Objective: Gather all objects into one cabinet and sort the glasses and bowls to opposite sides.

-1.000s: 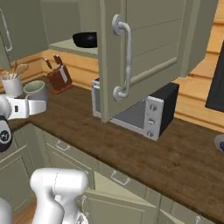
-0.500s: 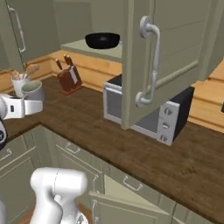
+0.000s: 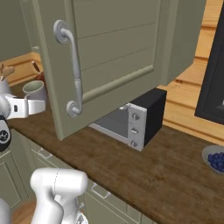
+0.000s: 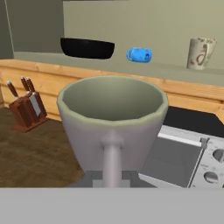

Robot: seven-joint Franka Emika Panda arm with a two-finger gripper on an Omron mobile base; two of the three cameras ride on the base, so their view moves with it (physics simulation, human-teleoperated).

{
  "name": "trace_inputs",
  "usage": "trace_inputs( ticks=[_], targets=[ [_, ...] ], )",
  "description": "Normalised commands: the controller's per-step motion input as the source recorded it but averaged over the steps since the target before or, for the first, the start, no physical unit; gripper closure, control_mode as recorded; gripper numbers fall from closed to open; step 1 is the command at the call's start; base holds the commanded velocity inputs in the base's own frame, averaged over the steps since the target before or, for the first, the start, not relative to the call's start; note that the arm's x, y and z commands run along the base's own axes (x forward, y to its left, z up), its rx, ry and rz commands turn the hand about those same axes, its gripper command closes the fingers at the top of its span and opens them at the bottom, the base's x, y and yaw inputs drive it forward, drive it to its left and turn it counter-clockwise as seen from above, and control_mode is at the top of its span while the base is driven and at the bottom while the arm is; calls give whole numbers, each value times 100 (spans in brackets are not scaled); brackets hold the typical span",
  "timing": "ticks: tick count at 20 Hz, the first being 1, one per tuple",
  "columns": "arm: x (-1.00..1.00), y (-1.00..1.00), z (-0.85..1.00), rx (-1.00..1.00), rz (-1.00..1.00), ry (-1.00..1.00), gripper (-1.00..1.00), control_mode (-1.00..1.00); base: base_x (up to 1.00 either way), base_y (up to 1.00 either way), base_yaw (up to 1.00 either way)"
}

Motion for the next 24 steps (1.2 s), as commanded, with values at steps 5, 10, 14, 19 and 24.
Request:
trace_inputs(
  ticks=[5, 10, 14, 19, 24],
  targets=[
    [0, 0, 0, 0, 0, 0, 100, 100, 93, 34, 2],
    [0, 0, 0, 0, 0, 0, 100, 100, 96, -14, 0],
    [0, 0, 0, 0, 0, 0, 100, 100, 63, -14, 1],
    [0, 0, 0, 0, 0, 0, 100, 100, 21, -12, 8],
    [0, -7, 3, 0, 8, -10, 100, -100, 0, -4, 5]
  ],
)
